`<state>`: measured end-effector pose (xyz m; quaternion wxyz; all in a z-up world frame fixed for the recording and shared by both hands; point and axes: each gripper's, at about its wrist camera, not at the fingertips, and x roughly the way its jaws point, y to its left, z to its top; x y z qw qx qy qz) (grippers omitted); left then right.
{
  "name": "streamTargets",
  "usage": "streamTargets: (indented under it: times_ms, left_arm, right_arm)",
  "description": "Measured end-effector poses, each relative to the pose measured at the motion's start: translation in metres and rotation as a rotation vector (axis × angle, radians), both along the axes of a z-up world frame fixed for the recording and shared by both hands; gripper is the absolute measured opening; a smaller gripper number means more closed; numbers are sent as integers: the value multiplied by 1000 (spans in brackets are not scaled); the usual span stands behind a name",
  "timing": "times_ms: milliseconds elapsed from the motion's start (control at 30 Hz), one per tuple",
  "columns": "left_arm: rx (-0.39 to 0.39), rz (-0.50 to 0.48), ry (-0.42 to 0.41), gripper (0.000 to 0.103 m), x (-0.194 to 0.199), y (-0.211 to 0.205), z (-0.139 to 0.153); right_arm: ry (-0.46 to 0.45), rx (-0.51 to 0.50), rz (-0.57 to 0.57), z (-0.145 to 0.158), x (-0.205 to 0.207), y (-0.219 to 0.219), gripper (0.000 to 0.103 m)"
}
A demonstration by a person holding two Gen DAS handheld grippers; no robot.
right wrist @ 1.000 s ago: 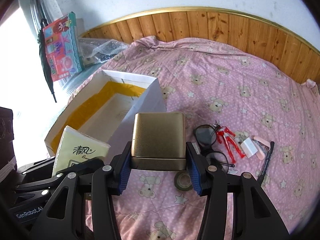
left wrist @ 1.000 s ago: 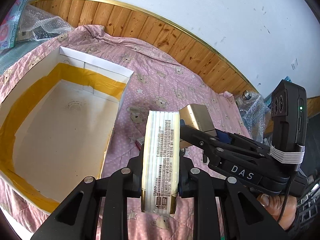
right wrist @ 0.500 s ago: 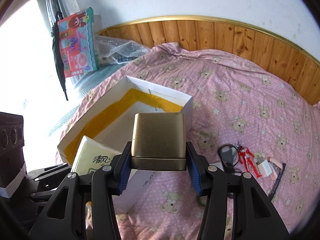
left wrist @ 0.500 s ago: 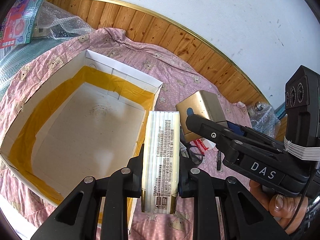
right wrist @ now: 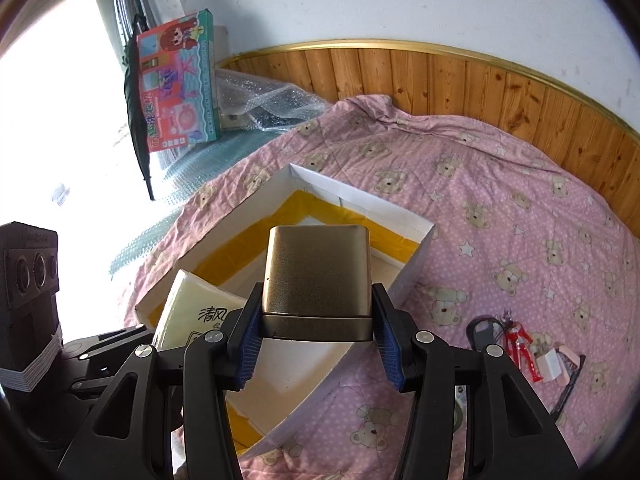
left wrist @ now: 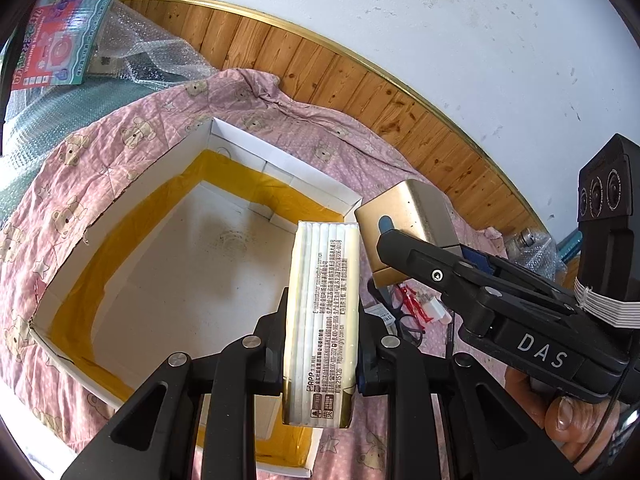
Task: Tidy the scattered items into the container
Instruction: 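Lift and carry the tissue pack and gold box over the yellow-lined white box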
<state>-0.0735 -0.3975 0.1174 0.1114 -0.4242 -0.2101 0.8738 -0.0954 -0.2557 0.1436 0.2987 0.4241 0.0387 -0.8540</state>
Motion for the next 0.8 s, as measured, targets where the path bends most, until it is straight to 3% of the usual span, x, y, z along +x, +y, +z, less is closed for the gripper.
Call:
streamTargets:
  times_ms: [800]
  left_arm:
    - [-3,80,-92,25,-14,-39,-34]
  right_arm:
    - [-81,24,65,-38,-27,-51,53]
